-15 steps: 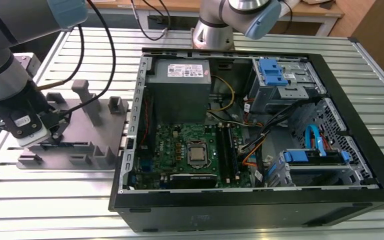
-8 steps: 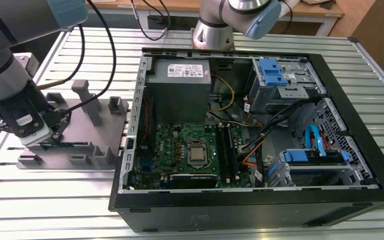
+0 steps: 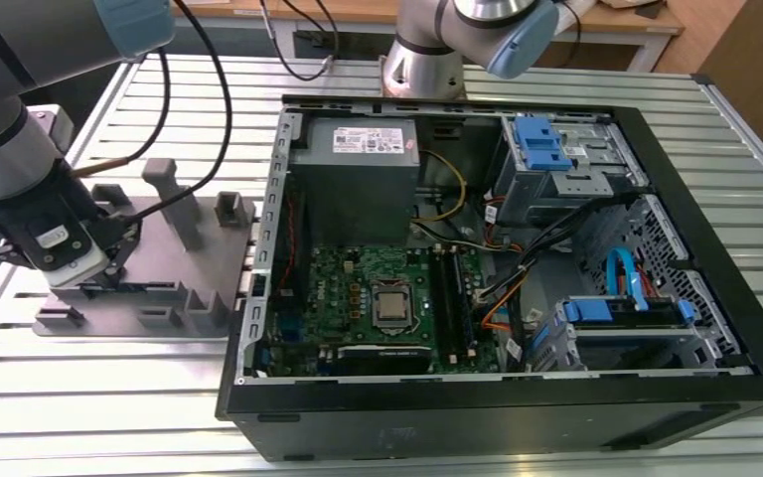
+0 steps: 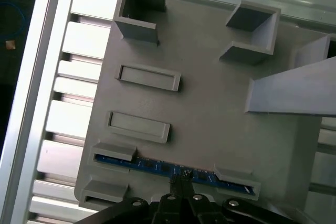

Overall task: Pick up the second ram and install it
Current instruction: 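Pick up the second ram and move it above second insertion slot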

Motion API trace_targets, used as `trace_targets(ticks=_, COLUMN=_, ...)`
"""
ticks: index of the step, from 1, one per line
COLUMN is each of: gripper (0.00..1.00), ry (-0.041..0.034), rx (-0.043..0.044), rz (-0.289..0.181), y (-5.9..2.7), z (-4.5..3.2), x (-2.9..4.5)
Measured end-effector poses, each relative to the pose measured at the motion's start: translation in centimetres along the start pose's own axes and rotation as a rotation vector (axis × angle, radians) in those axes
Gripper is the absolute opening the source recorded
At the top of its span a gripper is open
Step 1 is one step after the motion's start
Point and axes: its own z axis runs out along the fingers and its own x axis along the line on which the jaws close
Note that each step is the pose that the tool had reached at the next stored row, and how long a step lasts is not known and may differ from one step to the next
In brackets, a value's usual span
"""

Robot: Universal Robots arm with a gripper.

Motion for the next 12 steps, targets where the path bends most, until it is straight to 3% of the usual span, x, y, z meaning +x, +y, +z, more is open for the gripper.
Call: trace_targets(ticks=12, gripper=0.11, ry=0.0023, rx=-0.0009, rz=-0.064, y=0.00, z=0.00, x=0.00)
